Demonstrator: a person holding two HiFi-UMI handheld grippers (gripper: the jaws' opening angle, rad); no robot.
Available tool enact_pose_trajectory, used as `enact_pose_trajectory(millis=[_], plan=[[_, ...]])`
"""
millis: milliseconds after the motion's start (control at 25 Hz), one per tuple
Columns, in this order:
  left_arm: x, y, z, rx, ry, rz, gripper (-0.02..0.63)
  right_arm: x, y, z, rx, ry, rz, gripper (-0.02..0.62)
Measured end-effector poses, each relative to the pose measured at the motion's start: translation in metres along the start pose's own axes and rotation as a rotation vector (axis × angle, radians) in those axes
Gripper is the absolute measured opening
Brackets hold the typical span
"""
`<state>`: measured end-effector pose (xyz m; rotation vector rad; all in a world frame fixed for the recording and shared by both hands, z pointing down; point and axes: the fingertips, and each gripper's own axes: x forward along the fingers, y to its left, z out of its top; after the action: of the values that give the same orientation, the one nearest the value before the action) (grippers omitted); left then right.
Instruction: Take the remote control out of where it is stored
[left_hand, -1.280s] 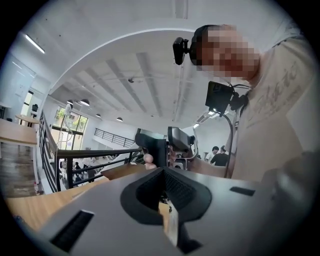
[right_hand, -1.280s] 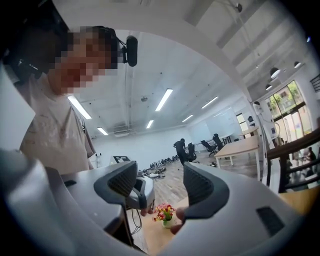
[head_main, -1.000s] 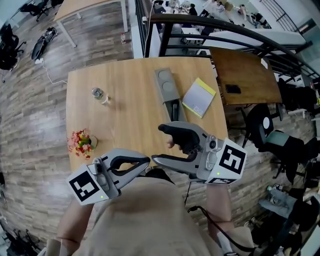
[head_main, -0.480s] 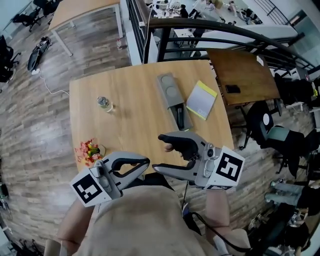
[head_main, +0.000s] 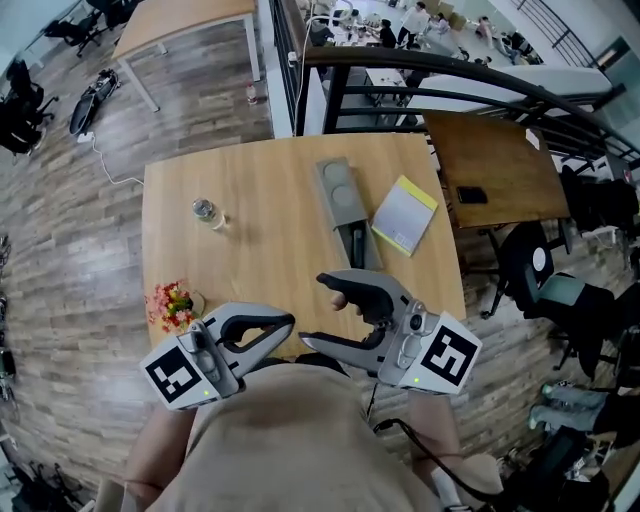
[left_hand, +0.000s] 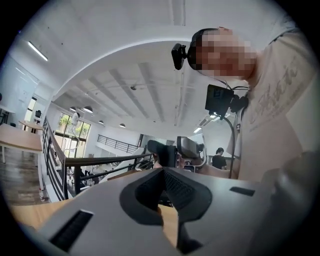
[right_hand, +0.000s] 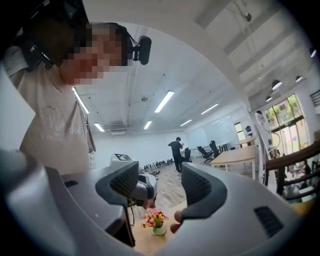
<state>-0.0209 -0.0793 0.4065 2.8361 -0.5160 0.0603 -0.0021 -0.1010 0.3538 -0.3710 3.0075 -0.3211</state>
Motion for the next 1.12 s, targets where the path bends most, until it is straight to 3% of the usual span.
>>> enact_pose_trajectory(millis=[160,360,520,640,800,880,960,1040,1120], plan=[[0.0,0.001,-0.006,0.004,-0.026,0.043,0.0,-0.014,-0.006,0.006,0.003,-0.088,0.003,0.277],[-0.001,0.002,-0.013,-0.002,-0.029,0.046,0.0,-0.019,-0.013,0.005,0.044,-0.092,-0.045,0.278],[-0.001,-0.003,-0.009,0.033,-0.013,0.008,0.0,-0.01,-0.011,-0.003,-0.03,-0.028,-0.054,0.278],[-0.006,0.007,-0.018,0.085,0.045,0.049,0.0,0.004,-0.02,-0.017,-0.085,0.041,-0.125,0.278],[-0.017,0.015,-0.023,0.0,0.042,0.011,0.0,0.027,-0.006,-0.027,-0.136,0.151,-0.167,0.279],[-0.024,0.023,-0.035,-0.01,0.041,0.013,0.0,0.02,-0.021,-0.042,-0.143,0.15,-0.26,0.279],[-0.031,0.04,-0.053,-0.026,0.033,0.08,0.0,0.007,-0.043,-0.061,-0.164,0.104,-0.394,0.279],[-0.043,0.076,-0.074,-0.026,0.036,0.22,0.0,-0.011,-0.073,-0.085,-0.216,0.055,-0.57,0.273],[-0.057,0.112,-0.115,-0.058,0.061,0.352,0.0,-0.047,-0.113,-0.138,-0.246,0.09,-0.77,0.245]])
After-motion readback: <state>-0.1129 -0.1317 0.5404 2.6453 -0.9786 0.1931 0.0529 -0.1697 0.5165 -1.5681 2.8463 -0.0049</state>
